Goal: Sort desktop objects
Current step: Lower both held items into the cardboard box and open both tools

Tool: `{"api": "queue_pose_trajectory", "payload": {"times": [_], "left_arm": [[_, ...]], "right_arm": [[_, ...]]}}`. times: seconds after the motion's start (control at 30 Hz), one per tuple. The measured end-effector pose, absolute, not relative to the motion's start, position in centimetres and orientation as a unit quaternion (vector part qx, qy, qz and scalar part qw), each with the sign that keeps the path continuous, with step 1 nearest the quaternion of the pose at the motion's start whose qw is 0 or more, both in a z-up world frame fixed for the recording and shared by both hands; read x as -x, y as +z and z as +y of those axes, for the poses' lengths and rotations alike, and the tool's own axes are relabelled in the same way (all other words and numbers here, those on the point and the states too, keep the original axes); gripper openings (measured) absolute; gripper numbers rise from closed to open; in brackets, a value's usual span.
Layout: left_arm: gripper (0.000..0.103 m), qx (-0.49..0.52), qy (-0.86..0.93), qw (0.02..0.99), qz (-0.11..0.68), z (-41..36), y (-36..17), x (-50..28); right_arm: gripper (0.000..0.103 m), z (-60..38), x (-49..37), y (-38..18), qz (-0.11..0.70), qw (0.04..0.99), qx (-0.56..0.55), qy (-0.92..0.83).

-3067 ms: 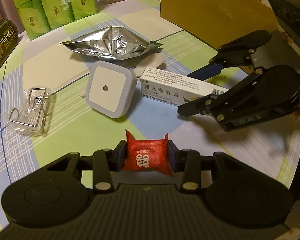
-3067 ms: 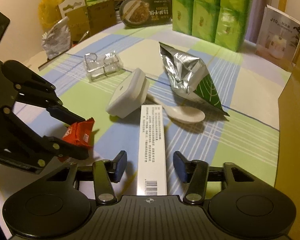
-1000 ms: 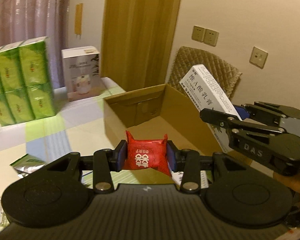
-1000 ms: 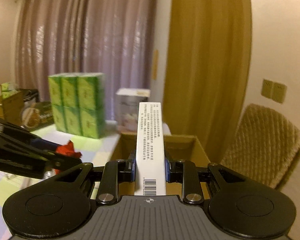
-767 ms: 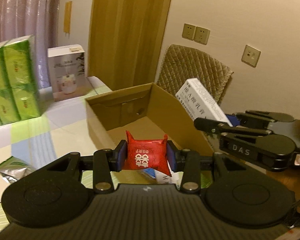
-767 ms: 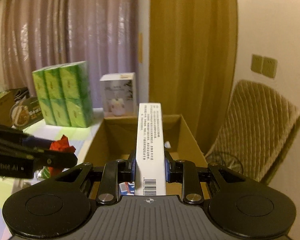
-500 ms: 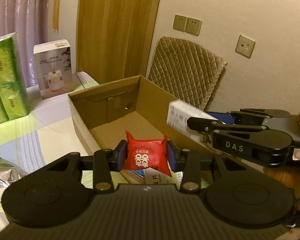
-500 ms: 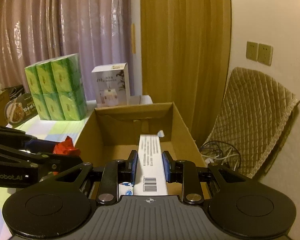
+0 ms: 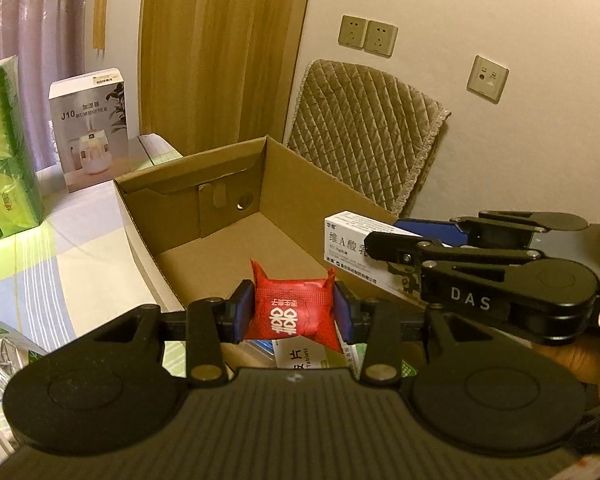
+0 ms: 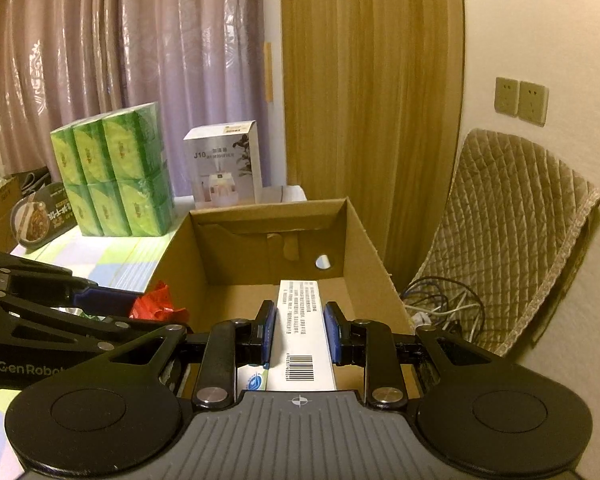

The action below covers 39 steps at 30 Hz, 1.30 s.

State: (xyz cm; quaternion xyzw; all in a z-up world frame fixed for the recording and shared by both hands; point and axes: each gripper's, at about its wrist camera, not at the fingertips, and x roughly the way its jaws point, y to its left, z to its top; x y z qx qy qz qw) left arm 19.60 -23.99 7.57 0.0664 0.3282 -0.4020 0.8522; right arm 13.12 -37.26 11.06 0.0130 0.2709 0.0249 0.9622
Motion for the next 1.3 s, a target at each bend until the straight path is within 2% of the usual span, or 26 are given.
{"api": "queue_pose_trajectory", "payload": {"times": [0.2, 0.3, 0.83, 0.9, 0.97, 1.0, 1.3], "left_arm": [[0.038, -0.068, -0.403, 0.850, 0.331, -24.2, 7.4, -19.7], [0.046, -0.064, -0.406, 0.846, 0.339, -24.2, 7.2, -20.0], [0.046, -0.064, -0.380, 0.859, 0.337, -22.3, 7.2, -20.7], [0.046, -0.064, -0.378, 0.860, 0.338, -22.2, 7.2, -20.7], [0.046, -0.065, -0.378, 0.859, 0.339, -22.2, 7.2, -20.7], [0.046, -0.066, -0.377, 0.859, 0.339, -22.1, 7.2, -20.7], [0.050, -0.070, -0.371, 0.862, 0.339, -21.4, 7.0, -20.6]], "right_arm": [[0.023, -37.4, -13.0, 11.1, 0.270, 0.962, -0.015, 0.023], [0.023, -37.5, -13.0, 11.0, 0.271, 0.962, -0.016, 0.022], [0.023, -37.8, -13.0, 11.2, 0.258, 0.966, -0.027, 0.018], [0.027, -37.9, -12.9, 11.3, 0.249, 0.968, -0.027, 0.014], [0.057, -38.0, -12.7, 11.3, 0.242, 0.970, -0.030, 0.010], [0.061, -38.0, -12.7, 11.4, 0.238, 0.971, -0.031, 0.009], [0.063, -38.2, -12.5, 11.6, 0.231, 0.972, -0.039, 0.006]]}}
